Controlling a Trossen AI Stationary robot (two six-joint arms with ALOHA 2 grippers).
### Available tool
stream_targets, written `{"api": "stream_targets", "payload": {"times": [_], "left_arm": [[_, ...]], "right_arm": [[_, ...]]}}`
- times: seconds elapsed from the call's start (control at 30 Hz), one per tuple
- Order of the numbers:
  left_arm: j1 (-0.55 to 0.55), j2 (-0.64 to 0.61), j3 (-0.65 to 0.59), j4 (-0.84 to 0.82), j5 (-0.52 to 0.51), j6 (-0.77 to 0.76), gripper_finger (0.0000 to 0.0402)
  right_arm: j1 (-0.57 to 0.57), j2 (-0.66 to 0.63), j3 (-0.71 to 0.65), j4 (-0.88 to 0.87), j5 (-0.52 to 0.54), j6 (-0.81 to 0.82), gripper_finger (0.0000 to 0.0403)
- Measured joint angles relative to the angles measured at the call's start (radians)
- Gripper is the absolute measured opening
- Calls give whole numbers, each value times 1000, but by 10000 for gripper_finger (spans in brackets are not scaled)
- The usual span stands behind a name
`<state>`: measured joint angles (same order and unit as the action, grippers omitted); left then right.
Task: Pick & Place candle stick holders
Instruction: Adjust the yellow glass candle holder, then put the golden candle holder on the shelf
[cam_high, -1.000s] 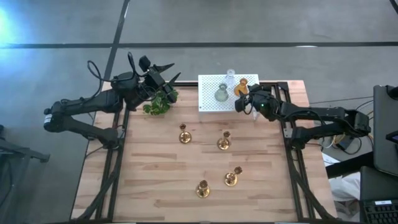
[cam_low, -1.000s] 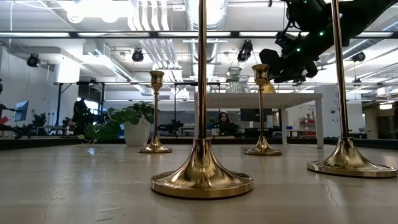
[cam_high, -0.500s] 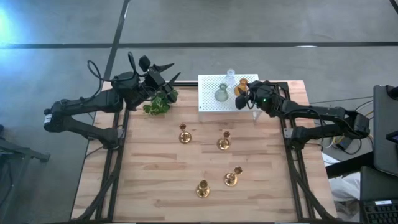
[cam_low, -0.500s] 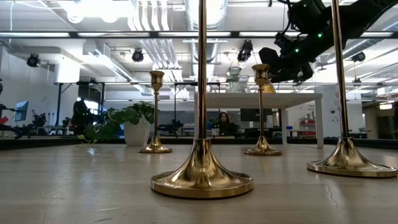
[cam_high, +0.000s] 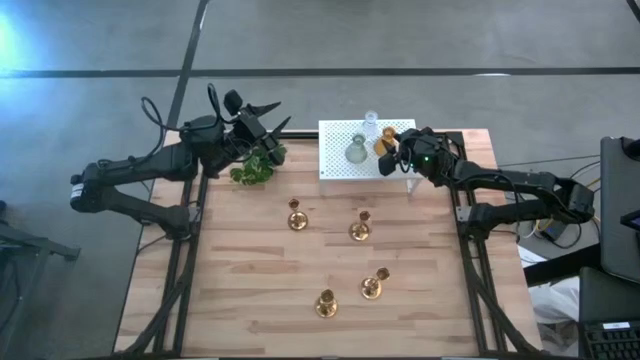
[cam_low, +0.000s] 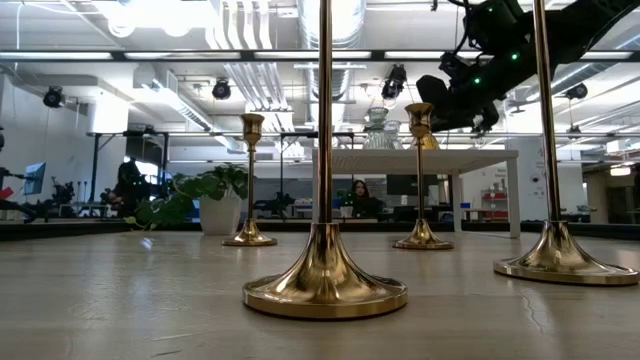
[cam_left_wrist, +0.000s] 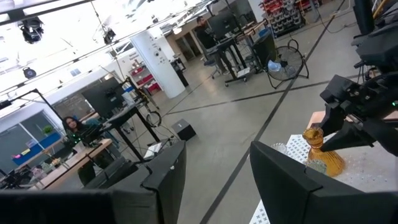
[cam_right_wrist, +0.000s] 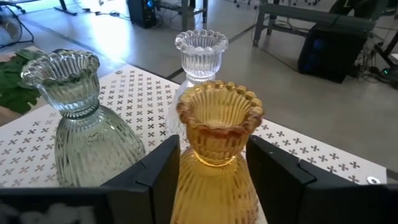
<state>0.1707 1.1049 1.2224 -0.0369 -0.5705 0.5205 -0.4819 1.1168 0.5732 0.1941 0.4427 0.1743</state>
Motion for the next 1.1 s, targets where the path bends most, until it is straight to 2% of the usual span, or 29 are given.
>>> {"api": "stream_targets", "payload": {"times": [0.33,0.5,0.63,0.8,1.1], "left_arm": [[0,0,0,-6,0,0,183],[0,0,0,-23,0,0,183],[0,0,0,-33,0,0,183],[0,0,0,-43,0,0,183],[0,0,0,-50,0,0,183]], "right_arm": [[-9,0,0,-4,-4,6,98],[-10,0,0,-13,-50,9,57],[-9,0,0,-20,-70,7,38],[-9,-8,0,-23,-82,0,53],[-8,-67,2,-30,-77,-20,148]]}}
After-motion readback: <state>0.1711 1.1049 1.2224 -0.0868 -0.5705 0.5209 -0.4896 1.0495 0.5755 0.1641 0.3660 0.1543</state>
